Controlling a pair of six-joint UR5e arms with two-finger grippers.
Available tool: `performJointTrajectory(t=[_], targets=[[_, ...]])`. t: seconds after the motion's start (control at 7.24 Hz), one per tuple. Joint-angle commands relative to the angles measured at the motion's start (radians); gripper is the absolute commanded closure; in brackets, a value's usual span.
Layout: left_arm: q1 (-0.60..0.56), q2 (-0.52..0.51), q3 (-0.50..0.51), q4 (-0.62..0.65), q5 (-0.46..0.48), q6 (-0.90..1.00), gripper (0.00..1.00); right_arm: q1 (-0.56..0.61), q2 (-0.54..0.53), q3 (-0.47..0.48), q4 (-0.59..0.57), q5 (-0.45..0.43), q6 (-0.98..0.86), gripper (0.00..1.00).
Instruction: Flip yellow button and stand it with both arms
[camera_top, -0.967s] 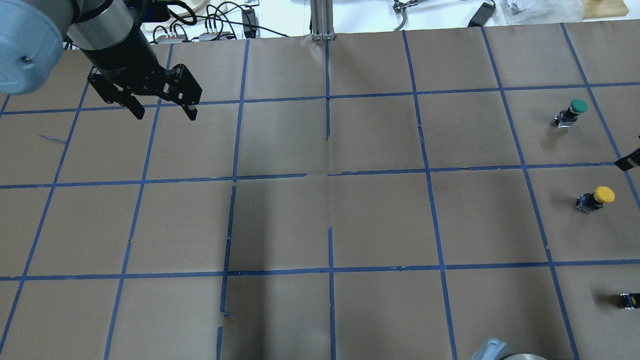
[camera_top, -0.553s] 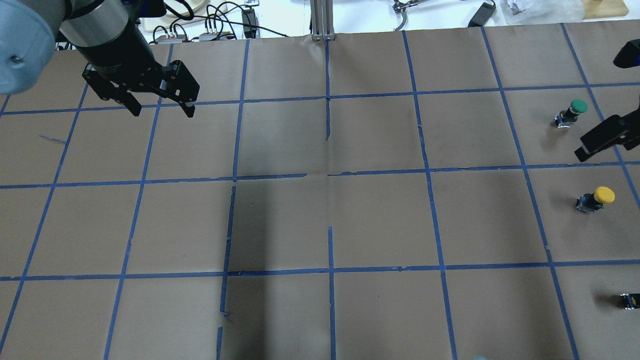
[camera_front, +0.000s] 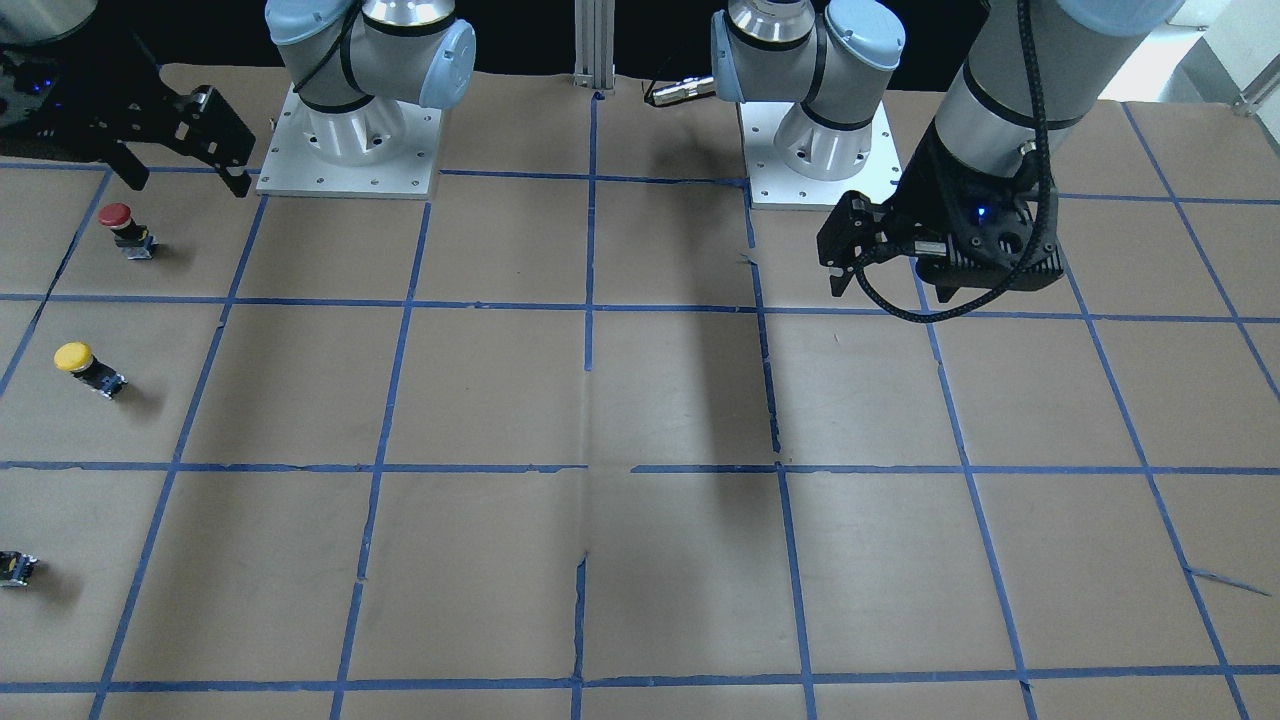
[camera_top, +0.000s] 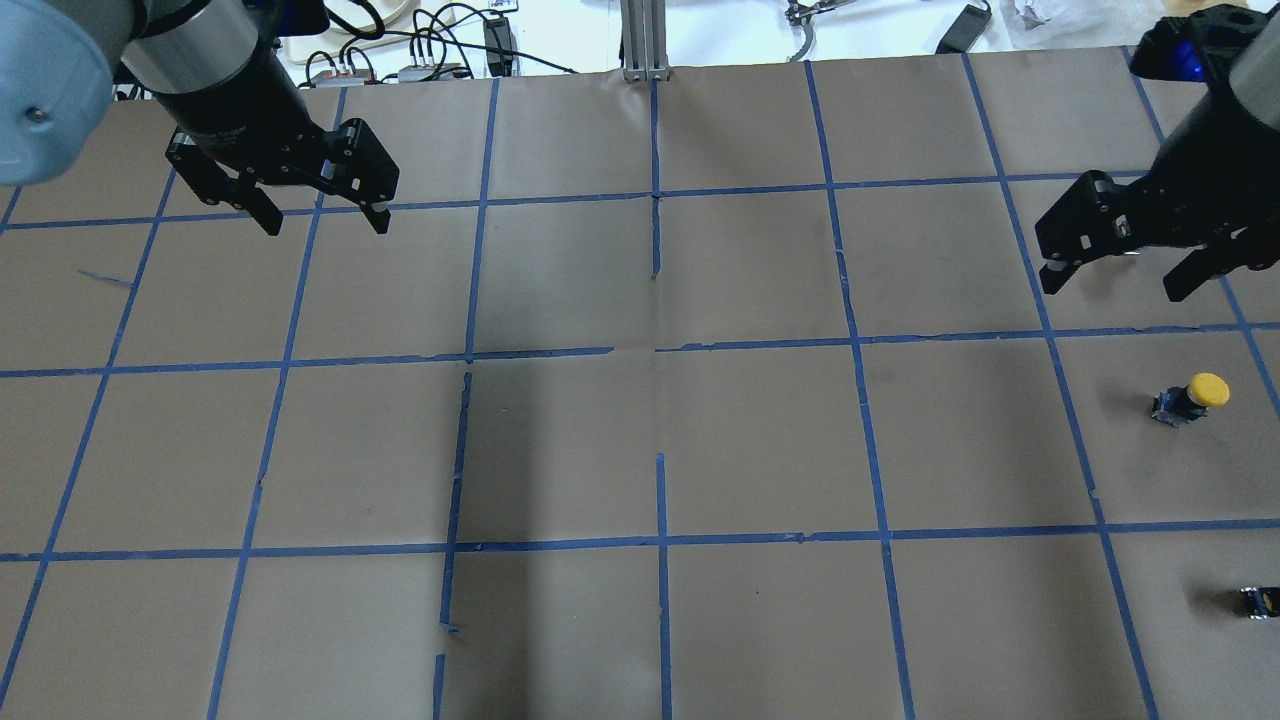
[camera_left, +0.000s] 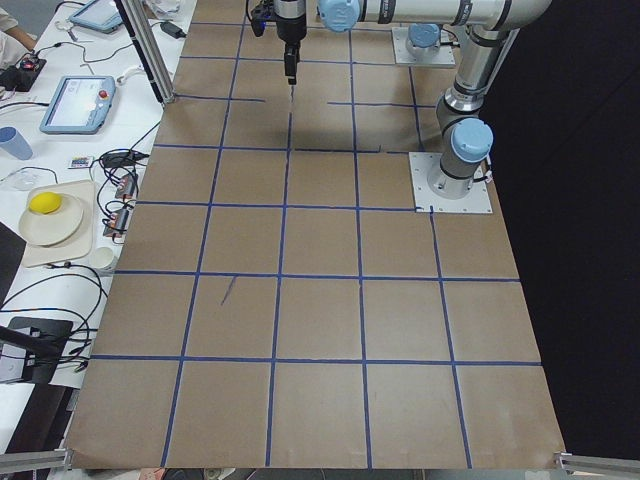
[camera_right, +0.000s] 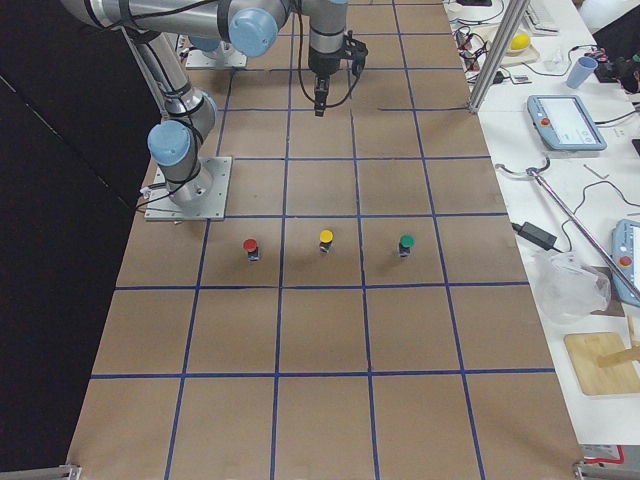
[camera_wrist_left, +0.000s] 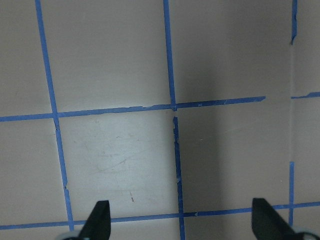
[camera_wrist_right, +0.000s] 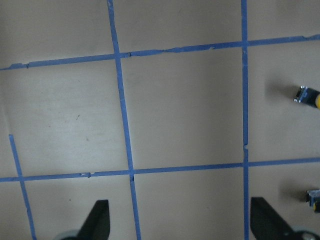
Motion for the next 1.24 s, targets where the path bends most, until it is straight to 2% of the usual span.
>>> performJointTrajectory(t=[0.0,0.14,0.28,0.55,1.11], targets=[[0.005,0.009,0.005,-0.003,0.003,-0.010,0.00,0.134,-0.021,-0.017,0.027,-0.030,0.134,0.00],[0.005,-0.003,0.008,-0.003,0.000,-0.010,0.00,0.161,-0.021,-0.009,0.023,-0.024,0.224,0.00],[0.005,-0.004,0.007,-0.003,0.001,-0.010,0.00,0.175,-0.023,0.012,0.020,-0.028,0.234,0.00],[0.005,-0.005,0.007,-0.003,-0.002,-0.010,0.00,0.176,-0.021,0.041,-0.066,-0.022,0.230,0.00],[-0.009,0.001,0.007,-0.004,0.003,-0.028,0.00,0.174,-0.020,0.045,-0.071,-0.025,0.228,0.00]])
